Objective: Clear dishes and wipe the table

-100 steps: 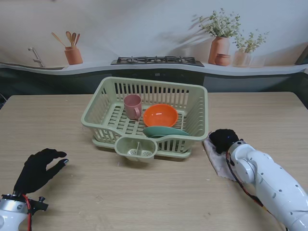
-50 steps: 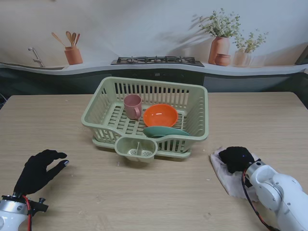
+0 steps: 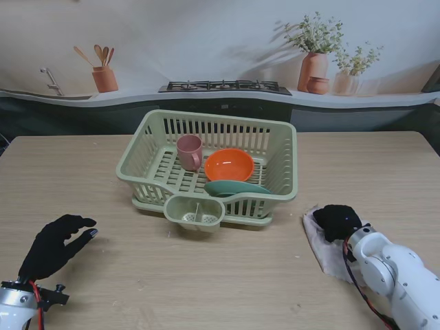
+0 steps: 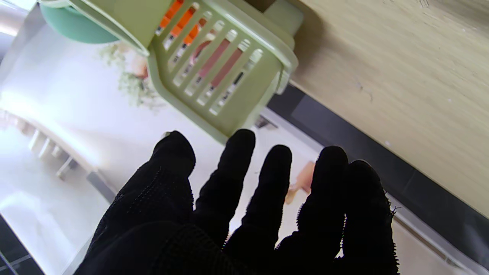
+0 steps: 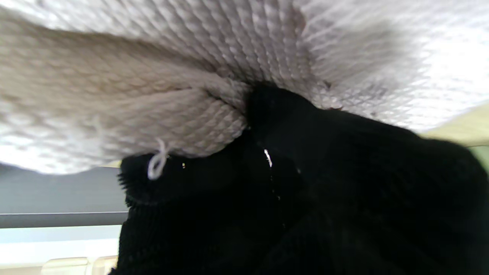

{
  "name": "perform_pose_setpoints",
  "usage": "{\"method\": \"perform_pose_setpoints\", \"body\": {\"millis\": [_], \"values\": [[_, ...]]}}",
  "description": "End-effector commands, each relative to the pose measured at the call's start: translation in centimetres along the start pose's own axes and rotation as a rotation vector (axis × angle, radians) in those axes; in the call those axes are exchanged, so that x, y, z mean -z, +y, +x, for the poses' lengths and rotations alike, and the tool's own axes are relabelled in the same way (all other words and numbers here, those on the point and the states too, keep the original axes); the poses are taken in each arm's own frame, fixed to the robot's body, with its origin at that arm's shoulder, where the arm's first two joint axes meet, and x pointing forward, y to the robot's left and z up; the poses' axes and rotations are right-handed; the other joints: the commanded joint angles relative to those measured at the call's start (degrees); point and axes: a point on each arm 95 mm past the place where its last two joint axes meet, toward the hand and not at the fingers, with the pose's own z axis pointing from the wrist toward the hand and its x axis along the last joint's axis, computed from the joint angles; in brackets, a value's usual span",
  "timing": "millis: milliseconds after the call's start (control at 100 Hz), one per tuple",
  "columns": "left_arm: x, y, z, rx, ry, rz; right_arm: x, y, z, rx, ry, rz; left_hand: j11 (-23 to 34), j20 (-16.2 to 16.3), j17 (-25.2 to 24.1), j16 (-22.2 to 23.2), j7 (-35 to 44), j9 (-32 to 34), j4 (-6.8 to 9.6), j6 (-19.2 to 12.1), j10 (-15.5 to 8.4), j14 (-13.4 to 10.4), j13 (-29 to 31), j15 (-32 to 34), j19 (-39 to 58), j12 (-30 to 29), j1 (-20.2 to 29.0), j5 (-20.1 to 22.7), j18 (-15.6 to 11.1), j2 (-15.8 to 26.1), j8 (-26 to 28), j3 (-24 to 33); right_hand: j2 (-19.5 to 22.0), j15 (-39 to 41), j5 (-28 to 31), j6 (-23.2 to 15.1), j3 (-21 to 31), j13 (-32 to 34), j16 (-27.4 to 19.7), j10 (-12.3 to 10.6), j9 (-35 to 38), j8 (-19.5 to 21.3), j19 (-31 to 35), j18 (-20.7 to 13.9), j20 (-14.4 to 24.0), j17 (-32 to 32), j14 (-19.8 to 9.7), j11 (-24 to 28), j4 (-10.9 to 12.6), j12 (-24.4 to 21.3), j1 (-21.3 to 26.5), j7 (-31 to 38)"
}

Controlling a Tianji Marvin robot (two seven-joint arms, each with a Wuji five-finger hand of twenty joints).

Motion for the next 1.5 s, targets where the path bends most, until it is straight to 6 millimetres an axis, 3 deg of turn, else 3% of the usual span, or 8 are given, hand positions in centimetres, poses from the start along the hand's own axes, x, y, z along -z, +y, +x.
{"method": "perform_pose_setpoints", "body": {"millis": [0, 240, 450, 660, 980, 1160, 1320, 1490], "values": [[0.2, 0.2, 0.5, 0.017, 0.002, -0.018, 0.0, -3.4, 0.6, -0.005, 0.008, 0.110, -0.4, 0.8, -0.4, 0.1, -0.8, 1.2, 1.59, 0.1, 1.3, 1.3, 0.0, -0.1, 1.4, -0.7, 1.0, 2.1, 0.4, 2.5, 0.6, -1.6, 6.5, 1.9, 6.5, -5.3, -2.5, 2.6, -0.6, 2.1, -0.8, -6.8, 0.4, -1.9, -0.1, -0.5, -0.6, -2.7, -1.4, -2.2, 1.4, -12.1], [0.2, 0.1, 0.8, 0.060, 0.001, -0.049, -3.9, -2.1, 0.6, 0.030, -0.033, 0.077, -0.5, 0.8, -0.3, 0.1, -0.7, 1.3, 1.60, -0.2, 1.1, 1.2, 0.2, -0.1, 1.5, -0.8, 0.8, 2.1, 0.2, 2.4, 0.7, -1.6, 6.4, 1.9, 6.5, -5.4, -2.5, 2.5, -0.6, 2.0, -0.8, -6.8, 0.5, -1.9, -0.1, -0.5, -0.5, -2.7, -1.4, -2.2, 1.4, -12.0], [0.1, 0.1, 0.9, 0.076, -0.002, -0.078, -5.1, -1.9, 0.7, 0.040, -0.054, 0.073, -0.6, 0.8, -0.4, 0.0, -0.7, 1.5, 1.60, -0.1, 1.0, 1.1, 0.2, -0.2, 1.5, -0.8, 0.8, 2.1, 0.0, 2.4, 0.7, -1.6, 6.4, 2.0, 6.4, -5.4, -2.5, 2.4, -0.6, 2.0, -0.9, -6.8, 0.4, -1.9, -0.2, -0.7, -0.5, -2.6, -1.3, -2.2, 1.4, -11.8], [-0.1, 0.1, 0.8, 0.075, -0.003, -0.080, -3.1, -3.1, 0.4, 0.025, -0.042, 0.102, -0.6, 0.8, -0.4, 0.0, -0.7, 1.5, 1.61, -0.2, 1.0, 1.1, 0.2, -0.3, 1.4, -0.9, 0.8, 2.1, 0.0, 2.4, 0.8, -1.6, 6.2, 2.0, 6.4, -5.3, -2.3, 2.3, -0.6, 2.2, -0.9, -6.9, 0.4, -1.9, -0.2, -0.9, -0.3, -2.6, -1.3, -2.2, 1.5, -11.6], [-0.1, 0.1, 0.8, 0.078, 0.001, -0.079, 3.1, -4.3, -1.2, 0.011, 0.012, 0.173, -0.6, 0.7, -0.5, 0.1, -0.7, 1.7, 1.60, -0.3, 1.0, 1.0, 0.4, -0.4, 1.4, -0.9, 0.6, 2.2, 0.0, 2.3, 0.9, -1.5, 6.1, 2.1, 6.4, -5.2, -2.1, 2.3, -0.7, 2.3, -0.9, -7.0, 0.4, -1.7, -0.1, -1.1, -0.2, -2.5, -1.4, -2.1, 1.5, -11.3], [0.0, 0.1, 0.8, 0.078, 0.000, -0.076, 5.5, -4.6, -2.1, 0.032, 0.024, 0.200, -0.7, 0.7, -0.5, 0.1, -0.7, 1.6, 1.59, -0.3, 0.9, 0.9, 0.3, -0.4, 1.4, -0.9, 0.6, 2.2, 0.0, 2.4, 0.9, -1.4, 6.1, 2.1, 6.4, -5.2, -2.0, 2.3, -0.7, 2.2, -0.8, -7.0, 0.4, -1.5, 0.0, -1.2, -0.2, -2.6, -1.4, -2.2, 1.5, -11.2], [0.0, 0.1, 0.8, 0.079, 0.001, -0.076, 5.2, -4.7, -2.2, 0.038, 0.009, 0.171, -0.7, 0.7, -0.5, 0.1, -0.7, 1.6, 1.59, -0.2, 1.0, 0.9, 0.4, -0.4, 1.4, -0.9, 0.6, 2.1, 0.0, 2.3, 0.9, -1.4, 6.2, 2.1, 6.4, -5.4, -2.1, 2.3, -0.7, 2.1, -0.9, -7.1, 0.3, -1.7, 0.0, -1.2, -0.3, -2.5, -1.4, -2.1, 1.5, -11.2], [0.1, 0.2, 0.8, 0.078, 0.001, -0.077, 2.4, -4.4, -2.0, 0.029, -0.023, 0.144, -0.7, 0.7, -0.5, 0.1, -0.7, 1.7, 1.58, -0.3, 0.9, 1.0, 0.4, -0.5, 1.4, -0.9, 0.5, 2.2, 0.0, 2.3, 0.9, -1.4, 6.2, 2.1, 6.3, -5.5, -2.1, 2.2, -0.7, 2.0, -1.0, -7.1, 0.3, -1.6, 0.0, -1.2, -0.4, -2.5, -1.4, -2.1, 1.5, -11.1]]}}
